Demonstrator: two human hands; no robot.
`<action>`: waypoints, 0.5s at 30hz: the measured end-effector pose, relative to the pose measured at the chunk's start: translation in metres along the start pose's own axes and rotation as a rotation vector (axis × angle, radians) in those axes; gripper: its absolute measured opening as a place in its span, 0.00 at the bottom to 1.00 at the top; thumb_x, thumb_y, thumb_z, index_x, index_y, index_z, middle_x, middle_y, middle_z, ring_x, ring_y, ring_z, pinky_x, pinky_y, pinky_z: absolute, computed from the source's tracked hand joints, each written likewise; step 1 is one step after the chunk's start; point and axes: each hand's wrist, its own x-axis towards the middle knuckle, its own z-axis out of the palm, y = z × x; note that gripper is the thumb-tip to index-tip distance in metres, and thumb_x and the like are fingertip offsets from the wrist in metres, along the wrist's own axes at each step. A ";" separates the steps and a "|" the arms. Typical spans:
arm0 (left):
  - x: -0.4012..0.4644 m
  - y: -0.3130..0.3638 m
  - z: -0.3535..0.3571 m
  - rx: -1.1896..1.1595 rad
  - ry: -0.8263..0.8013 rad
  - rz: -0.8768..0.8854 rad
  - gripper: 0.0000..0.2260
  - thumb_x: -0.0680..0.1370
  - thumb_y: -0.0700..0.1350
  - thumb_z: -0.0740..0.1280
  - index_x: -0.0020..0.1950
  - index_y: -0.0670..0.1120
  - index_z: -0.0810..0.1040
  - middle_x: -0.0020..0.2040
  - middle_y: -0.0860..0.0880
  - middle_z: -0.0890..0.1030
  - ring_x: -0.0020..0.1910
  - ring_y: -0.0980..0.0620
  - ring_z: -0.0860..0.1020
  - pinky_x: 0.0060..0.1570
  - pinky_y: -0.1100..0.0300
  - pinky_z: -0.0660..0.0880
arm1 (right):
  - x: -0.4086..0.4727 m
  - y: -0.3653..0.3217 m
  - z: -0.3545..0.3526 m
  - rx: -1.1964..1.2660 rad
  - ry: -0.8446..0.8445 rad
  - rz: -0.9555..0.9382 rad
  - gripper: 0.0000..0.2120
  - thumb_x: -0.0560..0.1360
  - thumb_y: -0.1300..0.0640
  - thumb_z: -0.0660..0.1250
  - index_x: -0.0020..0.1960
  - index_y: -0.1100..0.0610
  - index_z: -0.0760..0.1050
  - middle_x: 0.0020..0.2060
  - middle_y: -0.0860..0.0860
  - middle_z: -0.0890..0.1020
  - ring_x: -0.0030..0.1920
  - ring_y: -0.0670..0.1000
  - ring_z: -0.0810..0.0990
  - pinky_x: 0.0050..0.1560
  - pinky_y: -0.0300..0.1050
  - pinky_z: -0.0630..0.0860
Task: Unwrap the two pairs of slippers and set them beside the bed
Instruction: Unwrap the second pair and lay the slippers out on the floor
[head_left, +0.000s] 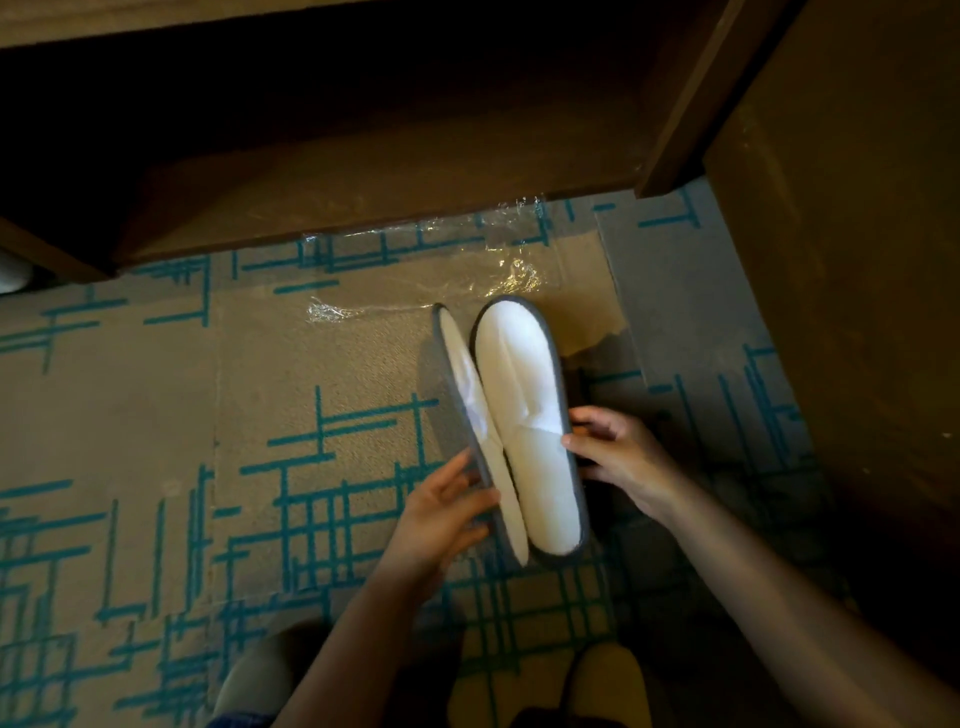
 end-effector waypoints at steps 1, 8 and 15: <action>0.000 -0.001 -0.006 -0.029 0.006 -0.024 0.16 0.74 0.35 0.65 0.56 0.53 0.77 0.50 0.51 0.84 0.50 0.54 0.81 0.44 0.58 0.78 | 0.000 -0.001 -0.002 0.022 0.041 -0.005 0.17 0.74 0.67 0.65 0.61 0.60 0.72 0.45 0.54 0.79 0.44 0.50 0.79 0.34 0.37 0.80; 0.003 -0.029 -0.018 -0.119 0.072 -0.127 0.10 0.77 0.36 0.61 0.52 0.46 0.79 0.43 0.50 0.84 0.41 0.55 0.83 0.36 0.64 0.79 | -0.001 -0.015 -0.021 0.043 0.177 -0.062 0.12 0.75 0.68 0.61 0.56 0.57 0.72 0.40 0.51 0.77 0.40 0.47 0.77 0.37 0.38 0.78; 0.004 -0.017 -0.004 0.785 -0.445 -0.357 0.15 0.79 0.50 0.59 0.63 0.45 0.72 0.51 0.50 0.80 0.42 0.58 0.78 0.40 0.67 0.74 | -0.008 -0.041 -0.039 -0.248 0.355 -0.195 0.17 0.76 0.66 0.62 0.64 0.60 0.72 0.52 0.53 0.77 0.52 0.51 0.75 0.44 0.39 0.73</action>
